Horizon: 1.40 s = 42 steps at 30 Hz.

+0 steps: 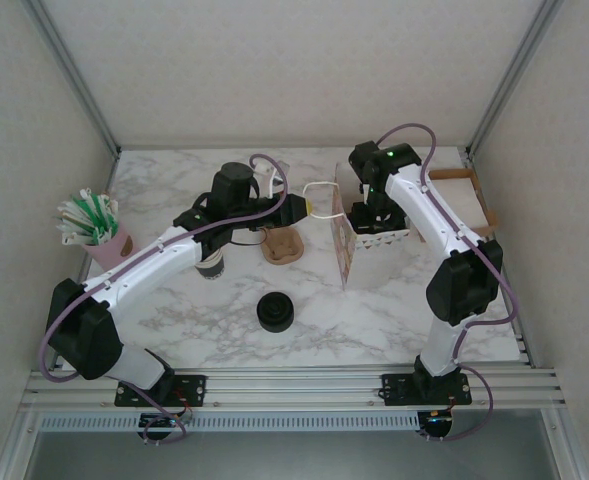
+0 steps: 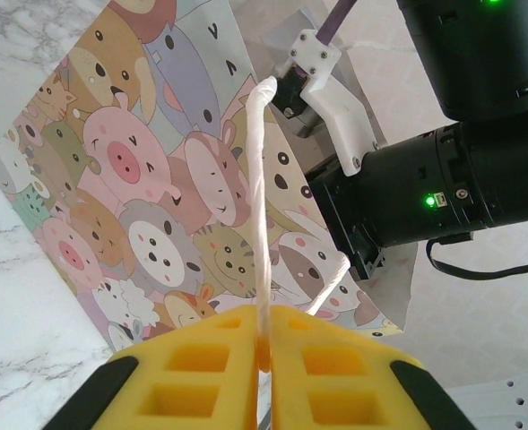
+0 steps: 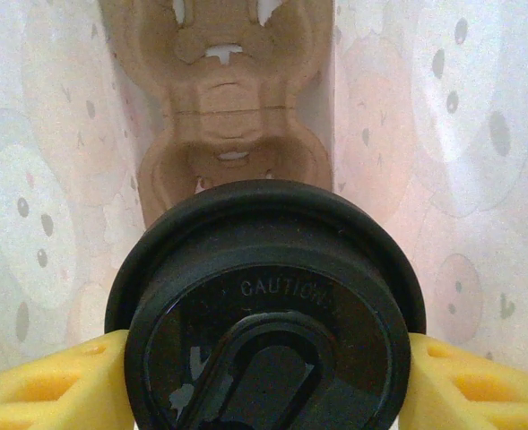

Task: Pack the takeout coffee

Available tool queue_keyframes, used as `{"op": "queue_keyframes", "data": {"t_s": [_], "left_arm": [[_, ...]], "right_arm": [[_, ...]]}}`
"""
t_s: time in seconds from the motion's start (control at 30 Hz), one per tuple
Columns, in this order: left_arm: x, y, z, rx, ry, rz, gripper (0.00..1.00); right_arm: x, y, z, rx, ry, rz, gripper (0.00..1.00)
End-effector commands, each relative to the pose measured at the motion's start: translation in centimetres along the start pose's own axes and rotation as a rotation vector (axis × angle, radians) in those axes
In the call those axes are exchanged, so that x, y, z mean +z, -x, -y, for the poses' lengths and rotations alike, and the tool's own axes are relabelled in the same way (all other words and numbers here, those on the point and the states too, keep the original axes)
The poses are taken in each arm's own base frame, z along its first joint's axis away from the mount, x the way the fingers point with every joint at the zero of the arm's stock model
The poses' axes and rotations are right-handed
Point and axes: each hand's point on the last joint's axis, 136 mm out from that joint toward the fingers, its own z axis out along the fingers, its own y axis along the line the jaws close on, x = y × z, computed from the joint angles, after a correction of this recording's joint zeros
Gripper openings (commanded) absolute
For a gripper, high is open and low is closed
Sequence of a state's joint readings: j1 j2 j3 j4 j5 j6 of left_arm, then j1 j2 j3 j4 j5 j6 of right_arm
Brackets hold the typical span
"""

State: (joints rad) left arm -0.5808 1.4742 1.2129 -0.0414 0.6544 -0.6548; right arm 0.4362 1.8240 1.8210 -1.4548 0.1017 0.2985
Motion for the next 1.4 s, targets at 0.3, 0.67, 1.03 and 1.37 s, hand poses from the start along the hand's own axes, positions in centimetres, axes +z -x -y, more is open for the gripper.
{"op": "queue_keyframes", "data": {"t_s": [0.3,0.67,1.03,1.37], "left_arm": [[-1.01,0.81,0.92,0.026,-0.014,0.044,0.11],[-0.9,0.65,0.68,0.023,-0.011,0.041,0.11],[-0.9,0.78,0.67,0.025,-0.011,0.042,0.12],[-0.82,0.69,0.58,0.025,-0.01,0.039,0.12]], "right_arm": [[0.53,0.02,-0.28,-0.003,0.017,-0.013,0.65],[0.26,0.17,-0.66,-0.006,0.051,0.034,0.65],[0.49,0.34,-0.75,-0.002,0.053,0.034,0.65],[0.61,0.39,-0.77,-0.003,0.052,0.032,0.65]]}}
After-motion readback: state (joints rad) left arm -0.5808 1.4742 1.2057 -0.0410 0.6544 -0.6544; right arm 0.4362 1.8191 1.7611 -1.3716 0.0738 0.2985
